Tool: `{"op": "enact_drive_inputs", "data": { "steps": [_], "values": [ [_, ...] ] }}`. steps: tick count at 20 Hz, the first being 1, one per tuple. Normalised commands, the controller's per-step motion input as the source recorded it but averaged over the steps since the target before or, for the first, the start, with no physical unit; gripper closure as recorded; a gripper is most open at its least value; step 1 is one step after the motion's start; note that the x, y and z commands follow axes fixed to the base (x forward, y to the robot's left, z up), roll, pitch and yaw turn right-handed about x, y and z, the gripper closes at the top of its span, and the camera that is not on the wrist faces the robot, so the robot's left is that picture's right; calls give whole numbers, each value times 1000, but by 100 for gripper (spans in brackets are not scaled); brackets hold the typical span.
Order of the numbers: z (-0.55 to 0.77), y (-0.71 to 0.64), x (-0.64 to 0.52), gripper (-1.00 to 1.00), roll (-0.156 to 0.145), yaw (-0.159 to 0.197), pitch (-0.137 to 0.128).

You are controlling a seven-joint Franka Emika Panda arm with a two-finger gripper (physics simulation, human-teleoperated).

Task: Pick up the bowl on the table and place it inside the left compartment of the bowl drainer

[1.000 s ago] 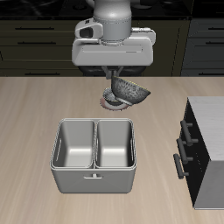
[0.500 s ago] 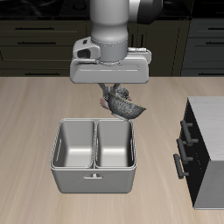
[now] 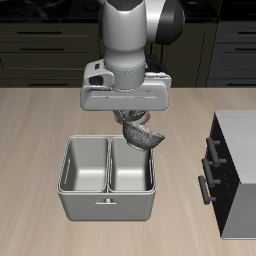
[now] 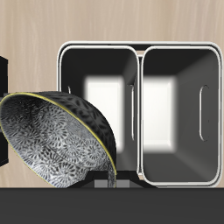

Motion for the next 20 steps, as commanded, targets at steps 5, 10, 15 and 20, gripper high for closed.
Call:
{"op": "enact_drive_inputs", "data": {
  "steps": [5,10,15,20],
  "values": [
    [-131,-44,41,100,-6,1,19],
    [-143,-64,24,100,-15,-3,20],
    [-163,-105,30,100,-21,-4,22],
    [-109,-41,38,100,-2,1,10]
  ]
}}
